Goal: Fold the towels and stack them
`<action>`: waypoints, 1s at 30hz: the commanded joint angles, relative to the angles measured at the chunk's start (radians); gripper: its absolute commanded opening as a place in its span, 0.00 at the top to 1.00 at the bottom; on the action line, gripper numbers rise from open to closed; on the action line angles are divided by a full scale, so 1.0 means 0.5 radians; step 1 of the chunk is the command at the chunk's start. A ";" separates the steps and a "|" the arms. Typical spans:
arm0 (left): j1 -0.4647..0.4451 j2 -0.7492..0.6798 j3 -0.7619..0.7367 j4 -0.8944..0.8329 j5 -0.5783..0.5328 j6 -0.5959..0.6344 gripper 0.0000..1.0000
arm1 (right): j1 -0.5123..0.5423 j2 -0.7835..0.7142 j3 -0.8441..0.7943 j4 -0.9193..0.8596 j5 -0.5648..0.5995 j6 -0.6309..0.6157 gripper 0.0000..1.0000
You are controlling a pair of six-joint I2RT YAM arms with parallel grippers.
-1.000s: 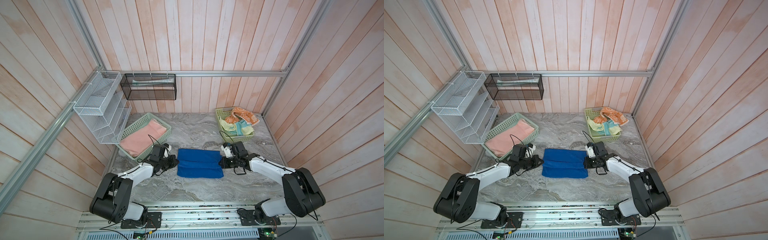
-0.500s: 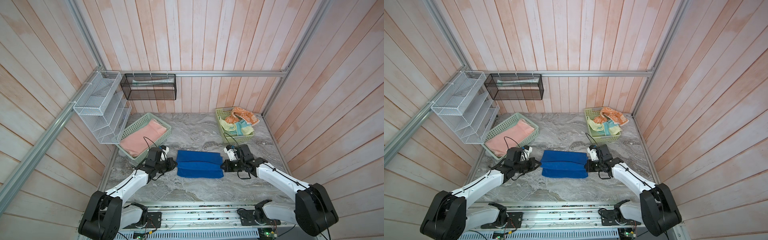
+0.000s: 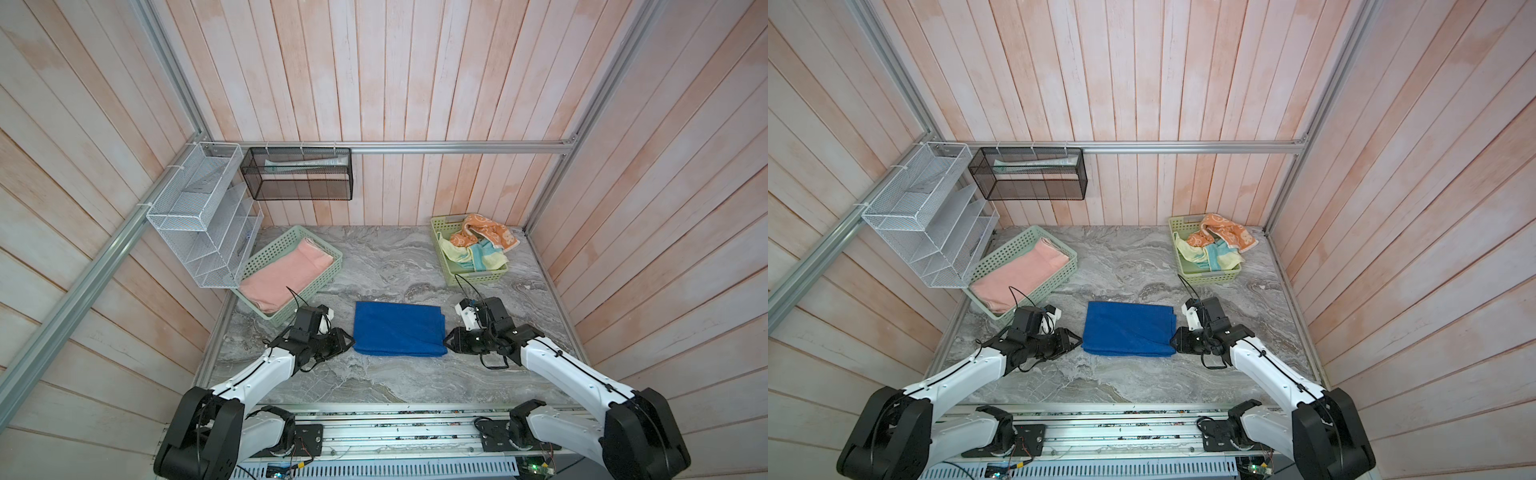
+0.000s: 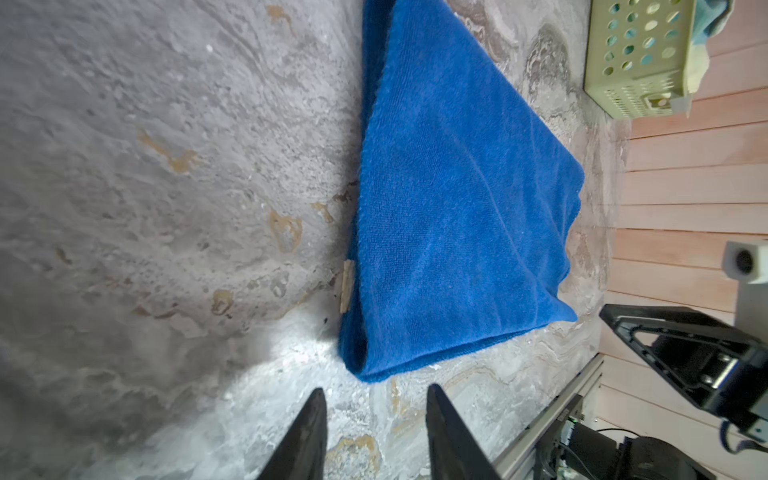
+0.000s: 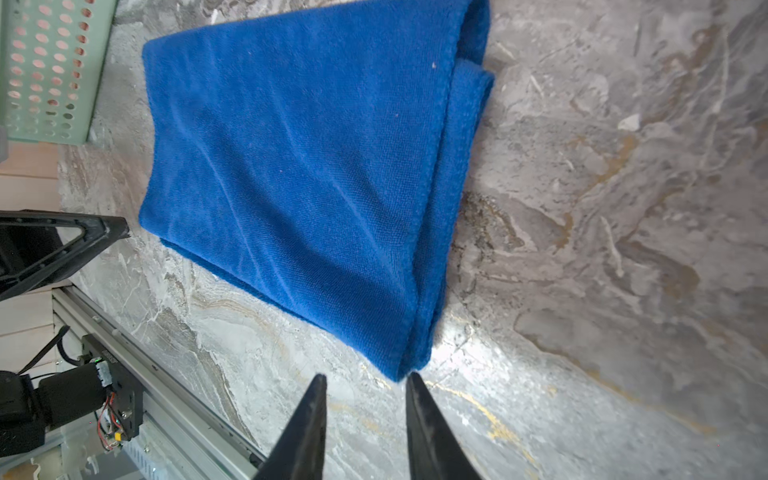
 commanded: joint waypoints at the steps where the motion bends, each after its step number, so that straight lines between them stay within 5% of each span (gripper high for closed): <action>1: 0.006 0.099 0.062 0.092 0.095 0.024 0.57 | 0.040 0.131 0.058 0.026 -0.043 0.015 0.65; 6: 0.004 0.272 0.043 0.274 0.214 -0.010 0.62 | 0.127 0.318 0.145 0.020 -0.032 -0.015 0.67; 11: 0.001 0.266 0.039 0.311 0.233 -0.046 1.00 | 0.137 0.348 0.159 -0.010 -0.007 -0.024 0.88; 14: 0.004 0.143 0.042 0.220 0.197 -0.035 1.00 | 0.136 0.299 0.164 -0.062 0.062 -0.044 1.00; 23: 0.020 0.045 -0.014 -0.023 0.190 -0.013 1.00 | 0.097 0.256 0.202 -0.329 0.116 -0.052 1.00; 24: 0.021 0.068 -0.024 -0.043 0.185 -0.007 0.99 | 0.097 0.245 0.206 -0.356 0.110 -0.049 1.00; 27: 0.029 0.098 -0.026 -0.108 0.147 0.019 0.65 | 0.097 0.204 0.251 -0.442 0.127 -0.041 0.82; 30: 0.062 0.080 0.031 -0.192 0.095 0.059 0.55 | 0.100 0.196 0.378 -0.509 0.203 -0.054 0.71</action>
